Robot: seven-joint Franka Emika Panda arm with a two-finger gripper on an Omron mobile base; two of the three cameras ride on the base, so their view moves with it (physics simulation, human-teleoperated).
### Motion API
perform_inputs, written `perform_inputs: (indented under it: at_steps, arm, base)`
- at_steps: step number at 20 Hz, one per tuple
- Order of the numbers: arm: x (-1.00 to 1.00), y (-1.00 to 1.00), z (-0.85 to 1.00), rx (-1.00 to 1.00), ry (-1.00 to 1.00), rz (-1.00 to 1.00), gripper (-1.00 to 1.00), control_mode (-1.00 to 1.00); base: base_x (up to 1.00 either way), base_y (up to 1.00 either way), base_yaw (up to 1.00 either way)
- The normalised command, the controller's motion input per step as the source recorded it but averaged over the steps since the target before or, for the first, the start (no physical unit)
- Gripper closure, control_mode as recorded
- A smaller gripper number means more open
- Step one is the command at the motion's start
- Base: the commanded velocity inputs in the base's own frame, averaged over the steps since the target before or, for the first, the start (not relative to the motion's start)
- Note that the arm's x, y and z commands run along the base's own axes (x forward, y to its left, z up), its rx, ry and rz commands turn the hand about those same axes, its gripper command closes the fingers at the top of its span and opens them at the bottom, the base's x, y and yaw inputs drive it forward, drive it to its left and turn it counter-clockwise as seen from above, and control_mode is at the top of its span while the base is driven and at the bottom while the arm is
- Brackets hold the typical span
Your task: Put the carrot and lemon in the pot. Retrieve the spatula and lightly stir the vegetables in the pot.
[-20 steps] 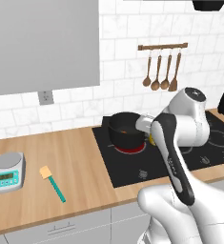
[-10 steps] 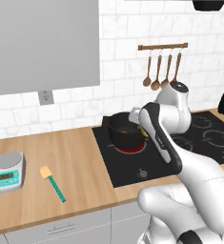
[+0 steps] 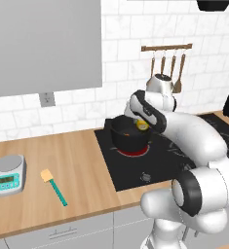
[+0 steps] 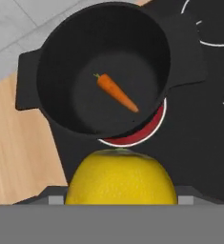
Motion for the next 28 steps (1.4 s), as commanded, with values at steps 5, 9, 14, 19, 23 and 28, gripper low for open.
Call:
perform_inputs:
  at_steps: [5,9,14,19,23,28]
  arm:
    - [0.85,0.0,-0.38,-0.05,0.11,0.0,1.0,-1.0]
    - [0.68,0.0,-0.31,-0.02,0.13,0.0,1.0,-1.0]
    - [0.52,0.01,-0.4,-0.03,0.11,0.0,1.0,-1.0]
    - [0.29,0.02,-0.45,-0.04,0.08,0.0,1.0,-1.0]
    - [0.26,0.02,-0.31,0.0,0.08,0.0,1.0,-1.0]
    - [0.14,0.0,-0.27,0.0,0.03,0.0,1.0,-1.0]
  base:
    - [0.0,0.0,0.0]
    - [0.0,0.0,0.0]
    - [0.0,0.0,0.0]
    - [0.0,0.0,0.0]
    - [0.0,0.0,0.0]
    - [0.0,0.0,0.0]
